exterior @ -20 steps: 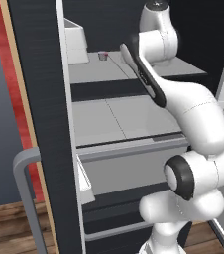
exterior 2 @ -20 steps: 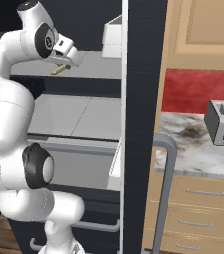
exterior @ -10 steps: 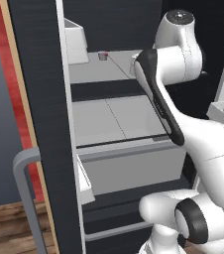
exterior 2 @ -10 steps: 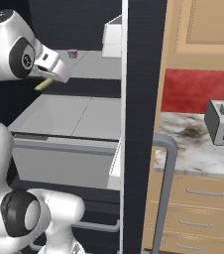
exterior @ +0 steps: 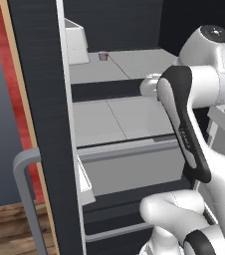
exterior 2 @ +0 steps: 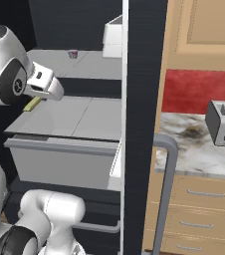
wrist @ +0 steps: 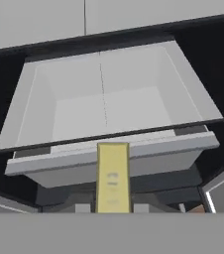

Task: Pick the egg and butter from the fridge and place them by the bowl for mixing.

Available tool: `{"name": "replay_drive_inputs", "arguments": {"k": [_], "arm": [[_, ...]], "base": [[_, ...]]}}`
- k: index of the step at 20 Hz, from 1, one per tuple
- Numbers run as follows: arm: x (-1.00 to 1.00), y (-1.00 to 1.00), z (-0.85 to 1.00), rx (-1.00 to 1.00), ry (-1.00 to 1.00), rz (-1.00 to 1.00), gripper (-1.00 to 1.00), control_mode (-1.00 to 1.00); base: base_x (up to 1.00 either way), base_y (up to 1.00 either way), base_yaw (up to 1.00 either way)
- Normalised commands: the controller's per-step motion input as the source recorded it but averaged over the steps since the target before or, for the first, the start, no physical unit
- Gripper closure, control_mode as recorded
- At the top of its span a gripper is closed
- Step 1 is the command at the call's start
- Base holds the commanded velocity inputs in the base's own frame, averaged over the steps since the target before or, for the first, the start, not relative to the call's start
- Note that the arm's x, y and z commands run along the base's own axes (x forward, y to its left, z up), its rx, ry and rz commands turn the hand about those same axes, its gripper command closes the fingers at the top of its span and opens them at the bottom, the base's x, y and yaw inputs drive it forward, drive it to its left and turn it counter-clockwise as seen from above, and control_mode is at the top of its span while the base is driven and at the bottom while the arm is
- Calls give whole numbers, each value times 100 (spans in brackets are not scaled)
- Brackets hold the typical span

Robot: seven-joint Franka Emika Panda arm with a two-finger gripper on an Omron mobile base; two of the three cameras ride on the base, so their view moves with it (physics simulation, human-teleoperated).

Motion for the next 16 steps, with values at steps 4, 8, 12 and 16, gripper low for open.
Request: {"name": "replay_drive_inputs", "arguments": {"k": [4, 8, 12, 16], "arm": [[-48, 0, -1, -7, 13, 30, 100, -100], [-29, 0, -19, -11, 18, 18, 100, -100], [0, 0, -40, -6, 26, 3, 100, -100], [-24, 0, -18, -4, 19, 0, 100, -100]], "base": [[0, 0, 0], [0, 0, 0], [0, 0, 0], [0, 0, 0]]}}
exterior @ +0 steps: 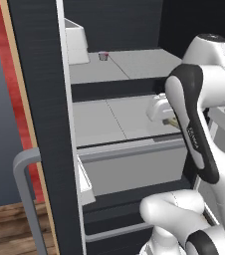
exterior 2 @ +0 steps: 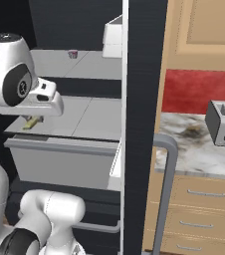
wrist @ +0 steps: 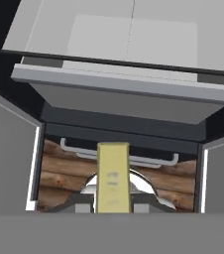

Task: Pick the egg and butter from the fridge and place them by the bowl for mixing.

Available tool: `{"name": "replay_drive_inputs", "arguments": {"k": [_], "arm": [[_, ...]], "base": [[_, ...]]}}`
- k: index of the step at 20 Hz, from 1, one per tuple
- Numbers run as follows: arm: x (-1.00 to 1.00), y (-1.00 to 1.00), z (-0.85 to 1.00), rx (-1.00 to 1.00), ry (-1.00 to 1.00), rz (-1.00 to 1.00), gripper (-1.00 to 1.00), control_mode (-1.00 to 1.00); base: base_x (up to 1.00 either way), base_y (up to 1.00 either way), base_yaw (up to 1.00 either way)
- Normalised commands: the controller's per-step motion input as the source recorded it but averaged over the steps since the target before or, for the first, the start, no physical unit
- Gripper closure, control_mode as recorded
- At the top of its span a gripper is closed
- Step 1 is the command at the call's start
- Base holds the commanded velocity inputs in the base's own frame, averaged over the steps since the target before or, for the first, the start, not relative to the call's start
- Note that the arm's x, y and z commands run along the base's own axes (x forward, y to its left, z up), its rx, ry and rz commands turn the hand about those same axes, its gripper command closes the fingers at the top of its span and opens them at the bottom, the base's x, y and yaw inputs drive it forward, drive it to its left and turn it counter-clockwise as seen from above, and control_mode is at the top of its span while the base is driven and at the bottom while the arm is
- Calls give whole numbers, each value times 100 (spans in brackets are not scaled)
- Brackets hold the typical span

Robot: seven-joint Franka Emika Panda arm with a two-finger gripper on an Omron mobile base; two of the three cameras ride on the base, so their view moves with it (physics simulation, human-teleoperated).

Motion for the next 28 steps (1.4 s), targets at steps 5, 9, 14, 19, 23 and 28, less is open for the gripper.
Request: {"name": "replay_drive_inputs", "arguments": {"k": [5, 9, 14, 19, 23, 28], "arm": [[-66, 0, -2, -11, 4, 0, 100, -100], [-72, 0, 0, -9, -4, 0, 100, -100], [-32, -5, -9, -1, -15, -1, 100, -100], [0, 0, 0, 0, 0, 0, 100, -100], [0, 0, 0, 0, 0, 0, 100, -100], [0, 0, 0, 0, 0, 0, 100, 100]], "base": [[0, 0, 0], [0, 0, 0], [0, 0, 0], [0, 0, 0], [0, 0, 0], [-17, 0, -1]]}}
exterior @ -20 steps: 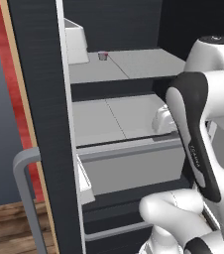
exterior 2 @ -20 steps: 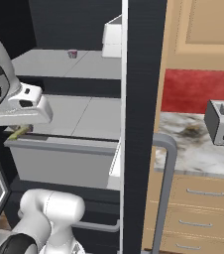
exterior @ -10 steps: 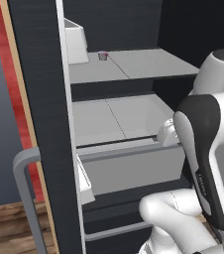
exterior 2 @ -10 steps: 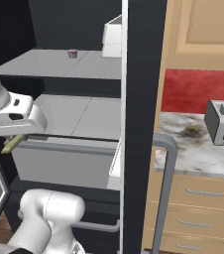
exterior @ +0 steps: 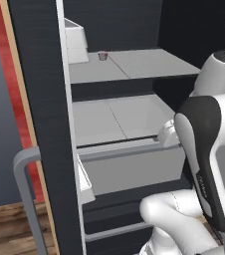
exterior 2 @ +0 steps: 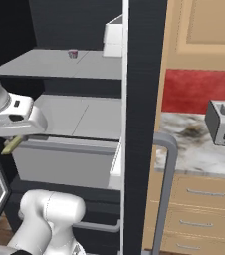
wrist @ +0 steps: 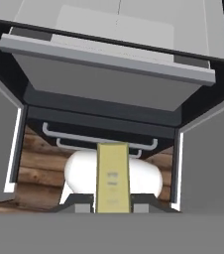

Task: Pick the egg and butter from the fridge and place them by the bowl for mixing.

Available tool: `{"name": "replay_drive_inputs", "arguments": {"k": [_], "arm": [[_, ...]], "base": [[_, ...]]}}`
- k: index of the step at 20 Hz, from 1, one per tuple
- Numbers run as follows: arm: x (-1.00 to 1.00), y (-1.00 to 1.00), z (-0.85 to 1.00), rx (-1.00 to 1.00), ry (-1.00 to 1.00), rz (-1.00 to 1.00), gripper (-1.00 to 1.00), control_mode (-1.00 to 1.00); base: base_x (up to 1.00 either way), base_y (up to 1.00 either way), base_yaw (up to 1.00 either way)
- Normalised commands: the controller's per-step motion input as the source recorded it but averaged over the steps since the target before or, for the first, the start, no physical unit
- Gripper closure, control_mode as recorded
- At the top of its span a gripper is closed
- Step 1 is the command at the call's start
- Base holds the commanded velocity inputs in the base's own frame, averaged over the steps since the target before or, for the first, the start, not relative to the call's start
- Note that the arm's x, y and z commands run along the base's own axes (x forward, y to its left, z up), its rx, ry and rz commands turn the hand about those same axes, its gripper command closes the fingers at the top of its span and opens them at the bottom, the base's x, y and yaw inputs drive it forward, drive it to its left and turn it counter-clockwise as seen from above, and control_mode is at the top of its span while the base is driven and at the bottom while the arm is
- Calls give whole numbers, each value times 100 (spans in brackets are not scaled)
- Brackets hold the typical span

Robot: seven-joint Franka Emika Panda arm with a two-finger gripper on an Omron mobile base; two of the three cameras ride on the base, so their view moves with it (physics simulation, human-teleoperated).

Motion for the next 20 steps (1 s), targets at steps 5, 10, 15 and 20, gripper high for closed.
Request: {"name": "replay_drive_inputs", "arguments": {"k": [5, 10, 15, 20], "arm": [[0, 0, 0, 0, 0, 0, 100, 100], [0, 0, 0, 0, 0, 0, 100, 100], [0, 0, 0, 0, 0, 0, 100, 100], [0, 0, 0, 0, 0, 0, 100, 100]], "base": [[-52, 1, -3], [-40, 6, -2], [-20, 31, 0], [-22, 48, 0]]}}
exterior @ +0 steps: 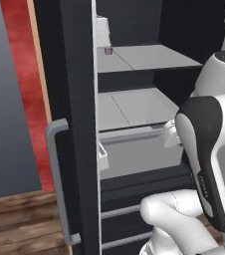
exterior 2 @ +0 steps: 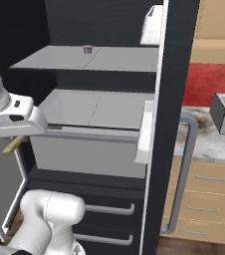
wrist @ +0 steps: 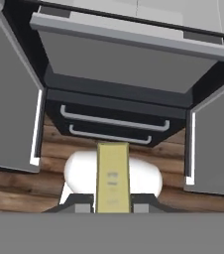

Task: Pick the egg and butter from the fridge and place them by the bowl for mixing.

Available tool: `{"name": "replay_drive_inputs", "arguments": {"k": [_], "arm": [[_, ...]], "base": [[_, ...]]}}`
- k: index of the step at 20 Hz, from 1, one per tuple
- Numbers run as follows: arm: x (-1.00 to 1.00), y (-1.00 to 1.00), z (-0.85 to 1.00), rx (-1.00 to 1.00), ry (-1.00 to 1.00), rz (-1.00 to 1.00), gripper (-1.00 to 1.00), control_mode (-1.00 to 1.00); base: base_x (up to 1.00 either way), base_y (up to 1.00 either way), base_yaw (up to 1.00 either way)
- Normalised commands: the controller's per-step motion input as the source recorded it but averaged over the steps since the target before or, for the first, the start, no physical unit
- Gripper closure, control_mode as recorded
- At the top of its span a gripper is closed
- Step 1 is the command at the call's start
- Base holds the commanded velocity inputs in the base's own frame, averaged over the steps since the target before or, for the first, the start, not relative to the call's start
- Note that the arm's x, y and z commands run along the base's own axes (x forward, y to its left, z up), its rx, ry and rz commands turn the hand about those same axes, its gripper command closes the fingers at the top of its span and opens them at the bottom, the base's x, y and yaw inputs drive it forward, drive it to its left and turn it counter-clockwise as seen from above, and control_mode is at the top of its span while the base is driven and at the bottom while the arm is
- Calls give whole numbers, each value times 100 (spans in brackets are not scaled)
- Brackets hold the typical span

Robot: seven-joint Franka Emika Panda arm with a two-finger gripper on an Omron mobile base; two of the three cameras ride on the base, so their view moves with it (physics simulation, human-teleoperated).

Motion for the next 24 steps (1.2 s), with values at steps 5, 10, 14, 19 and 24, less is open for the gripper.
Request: {"name": "replay_drive_inputs", "arguments": {"k": [5, 10, 14, 19, 24], "arm": [[0, 0, 0, 0, 0, 0, 100, 100], [0, 0, 0, 0, 0, 0, 100, 100], [0, 0, 0, 0, 0, 0, 100, 100], [0, 0, 0, 0, 0, 0, 100, 100], [0, 0, 0, 0, 0, 0, 100, 100]], "base": [[-43, 26, -15], [-5, 5, -42], [-13, 20, -55], [-26, 20, -40], [-19, 17, -61]]}}
